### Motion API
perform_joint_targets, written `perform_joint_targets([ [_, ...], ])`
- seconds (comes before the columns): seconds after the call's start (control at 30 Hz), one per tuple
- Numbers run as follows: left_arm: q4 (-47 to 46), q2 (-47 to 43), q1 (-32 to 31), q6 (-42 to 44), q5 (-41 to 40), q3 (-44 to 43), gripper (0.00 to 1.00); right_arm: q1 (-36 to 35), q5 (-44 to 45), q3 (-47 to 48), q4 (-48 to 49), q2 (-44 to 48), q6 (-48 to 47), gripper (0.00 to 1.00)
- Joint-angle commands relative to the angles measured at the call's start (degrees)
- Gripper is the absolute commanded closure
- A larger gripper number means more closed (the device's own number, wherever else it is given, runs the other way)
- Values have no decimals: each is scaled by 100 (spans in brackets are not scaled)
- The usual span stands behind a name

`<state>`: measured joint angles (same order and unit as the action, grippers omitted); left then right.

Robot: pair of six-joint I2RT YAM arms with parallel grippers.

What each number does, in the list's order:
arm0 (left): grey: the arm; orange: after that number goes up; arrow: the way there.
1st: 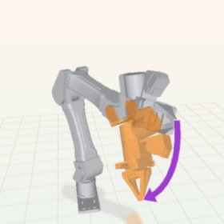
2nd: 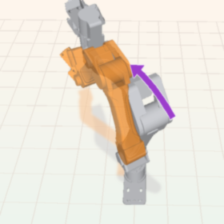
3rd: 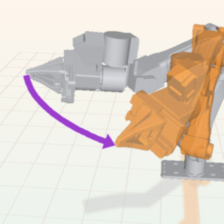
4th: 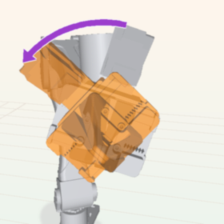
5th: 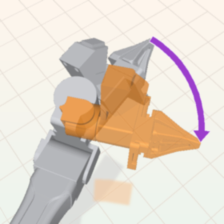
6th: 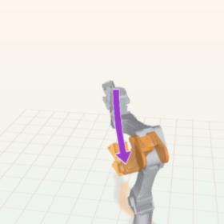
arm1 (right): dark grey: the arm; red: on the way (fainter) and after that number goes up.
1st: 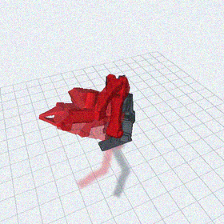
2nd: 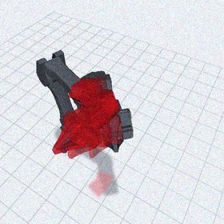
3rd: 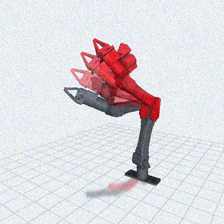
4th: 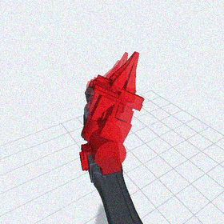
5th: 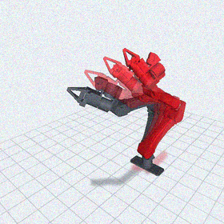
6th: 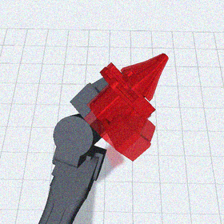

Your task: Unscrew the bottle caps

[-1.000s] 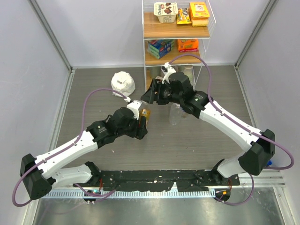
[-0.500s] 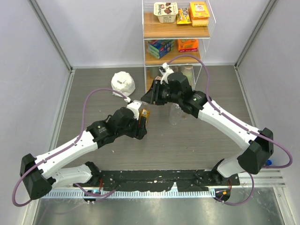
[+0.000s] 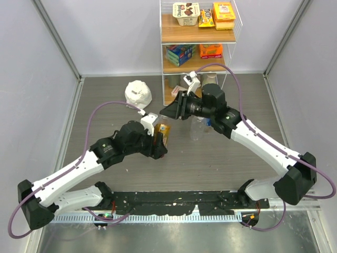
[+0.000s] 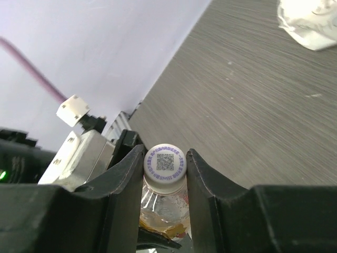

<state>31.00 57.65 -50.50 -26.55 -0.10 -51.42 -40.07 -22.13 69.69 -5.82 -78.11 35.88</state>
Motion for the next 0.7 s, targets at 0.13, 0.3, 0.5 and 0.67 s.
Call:
perform_joint_targets([
  [0.13,-964,-438,-21,158,1748,-9,100,456,-2293,-263,1680,621,24,99],
  [0.3,-1535,-570,-21,53,2671,123,100,518,-2910,-281,2102,639,95,99],
  [0.5,-2036,-597,-21,-79,3358,229,100,518,-3140,-395,2463,788,191,98],
  [0.67,-2037,-667,-21,-105,3236,299,100,518,-3140,-430,2516,832,209,98],
])
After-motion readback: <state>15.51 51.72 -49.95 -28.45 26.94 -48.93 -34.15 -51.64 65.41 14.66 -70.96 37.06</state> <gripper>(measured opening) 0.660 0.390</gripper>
